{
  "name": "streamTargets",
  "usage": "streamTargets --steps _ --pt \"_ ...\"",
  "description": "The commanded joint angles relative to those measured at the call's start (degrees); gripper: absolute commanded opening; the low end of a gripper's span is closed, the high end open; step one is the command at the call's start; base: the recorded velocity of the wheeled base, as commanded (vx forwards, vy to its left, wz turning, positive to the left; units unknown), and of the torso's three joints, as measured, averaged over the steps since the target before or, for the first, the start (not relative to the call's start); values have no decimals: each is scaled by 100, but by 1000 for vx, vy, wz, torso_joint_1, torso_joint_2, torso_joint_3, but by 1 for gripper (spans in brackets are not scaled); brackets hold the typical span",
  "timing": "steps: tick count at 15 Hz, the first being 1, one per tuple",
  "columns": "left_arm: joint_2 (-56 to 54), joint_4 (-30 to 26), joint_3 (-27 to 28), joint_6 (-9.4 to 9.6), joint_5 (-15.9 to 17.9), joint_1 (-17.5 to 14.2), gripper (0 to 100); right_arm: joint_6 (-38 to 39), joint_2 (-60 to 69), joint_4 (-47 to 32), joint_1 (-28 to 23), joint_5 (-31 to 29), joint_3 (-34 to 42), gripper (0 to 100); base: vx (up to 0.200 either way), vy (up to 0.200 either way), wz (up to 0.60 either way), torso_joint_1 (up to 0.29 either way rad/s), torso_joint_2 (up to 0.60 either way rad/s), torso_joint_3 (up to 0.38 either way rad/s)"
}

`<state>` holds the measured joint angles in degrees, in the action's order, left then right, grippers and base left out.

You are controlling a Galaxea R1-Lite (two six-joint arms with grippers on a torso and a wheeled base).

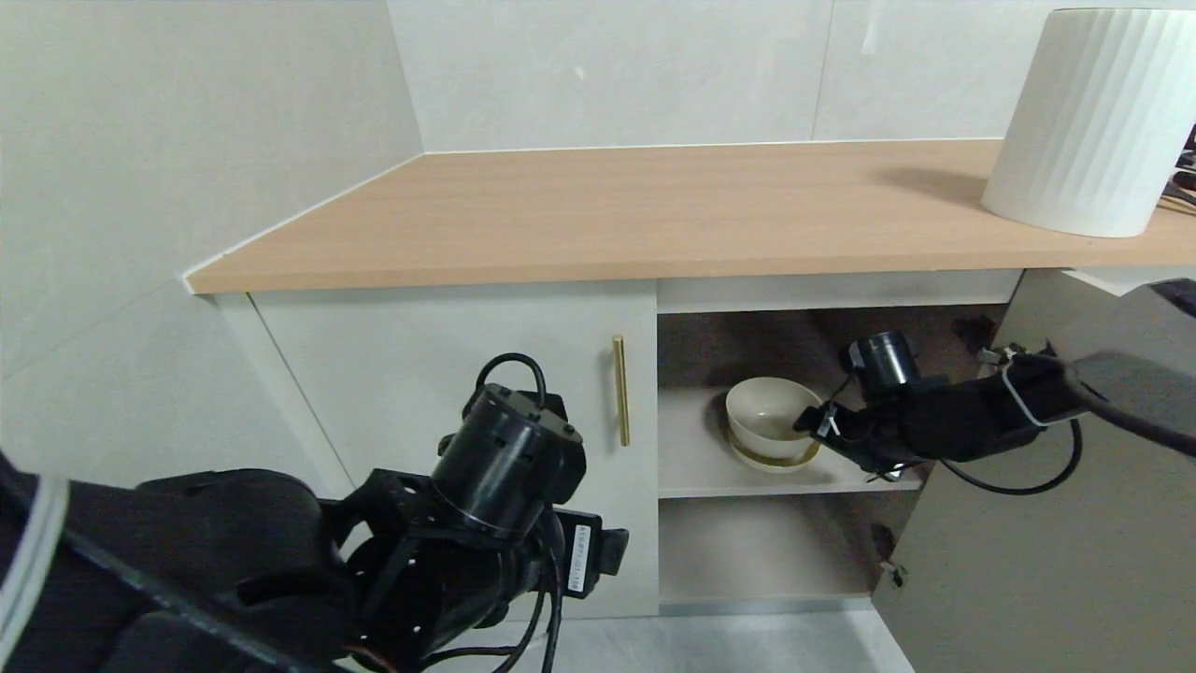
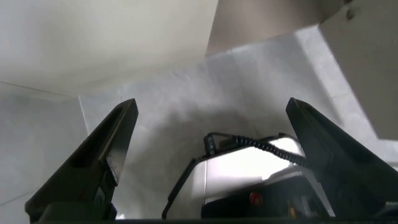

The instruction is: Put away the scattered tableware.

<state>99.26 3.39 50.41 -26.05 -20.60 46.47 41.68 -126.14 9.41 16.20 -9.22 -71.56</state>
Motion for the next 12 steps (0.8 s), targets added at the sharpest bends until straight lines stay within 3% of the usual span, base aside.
streamTargets --steps 1,3,6,8,12 --pt "-846 -93 -128 118 -5 -173 100 -327 1285 -282 129 412 924 100 0 0 0 0 0 0" --pt "-1304 -102 -242 144 21 -235 100 -468 2111 -616 366 816 1461 100 0 0 0 0 0 0" --pt "-1831 -49 -488 144 48 -569 100 -696 3297 -915 806 843 2252 100 0 0 0 0 0 0" --pt "-2103 -49 -681 118 56 -1008 100 -705 3956 -1512 1043 843 2296 100 0 0 0 0 0 0" --pt "-2191 -40 -796 179 74 -1228 100 -679 4563 -1908 1254 886 2603 100 0 0 0 0 0 0"
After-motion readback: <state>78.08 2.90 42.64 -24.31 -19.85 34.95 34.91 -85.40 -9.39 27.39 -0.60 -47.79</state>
